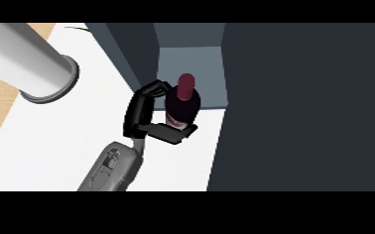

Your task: Pick up the wine, place it into the cabinet and close the cabinet

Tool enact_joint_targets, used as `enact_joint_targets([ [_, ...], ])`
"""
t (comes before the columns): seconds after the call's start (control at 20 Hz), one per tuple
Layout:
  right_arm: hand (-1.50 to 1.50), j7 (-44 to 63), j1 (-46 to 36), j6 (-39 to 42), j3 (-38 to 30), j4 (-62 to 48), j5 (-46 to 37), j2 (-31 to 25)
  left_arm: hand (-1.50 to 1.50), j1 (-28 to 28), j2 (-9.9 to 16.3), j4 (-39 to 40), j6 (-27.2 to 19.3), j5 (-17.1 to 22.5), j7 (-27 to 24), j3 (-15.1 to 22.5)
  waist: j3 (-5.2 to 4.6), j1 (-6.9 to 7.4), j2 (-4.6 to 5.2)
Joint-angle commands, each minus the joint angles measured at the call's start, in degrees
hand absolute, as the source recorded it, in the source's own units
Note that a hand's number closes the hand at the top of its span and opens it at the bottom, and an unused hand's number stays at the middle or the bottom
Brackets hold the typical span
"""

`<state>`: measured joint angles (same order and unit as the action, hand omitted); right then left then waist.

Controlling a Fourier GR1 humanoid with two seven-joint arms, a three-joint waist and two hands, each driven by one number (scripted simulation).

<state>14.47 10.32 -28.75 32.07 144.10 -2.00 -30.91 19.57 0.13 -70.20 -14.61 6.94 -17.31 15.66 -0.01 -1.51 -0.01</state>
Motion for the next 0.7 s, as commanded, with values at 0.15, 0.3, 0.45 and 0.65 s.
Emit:
enact_joint_targets([
  [0.15,-1.50,3.93,1.98,0.71,1.32,9.75,2.47,1.07,1.50,7.44,-0.12,12.17,0.44,3.05,-2.74,-1.95,-0.06,-0.01,0.15],
  [0.3,-1.50,3.37,6.34,2.16,-0.45,13.71,4.35,-1.78,1.50,9.77,0.41,13.85,1.88,3.57,-3.09,-3.90,0.00,-0.54,-0.01],
  [0.45,-1.50,0.41,7.02,2.08,1.22,13.58,4.12,-0.31,1.50,13.43,-0.12,16.61,-3.00,7.70,-3.83,0.46,-0.01,-1.88,-0.03],
  [0.65,-1.50,1.91,4.79,2.68,-1.57,11.20,5.69,0.49,1.50,20.03,-0.13,23.09,-5.82,13.05,-5.22,1.82,-0.05,-1.82,0.31],
])
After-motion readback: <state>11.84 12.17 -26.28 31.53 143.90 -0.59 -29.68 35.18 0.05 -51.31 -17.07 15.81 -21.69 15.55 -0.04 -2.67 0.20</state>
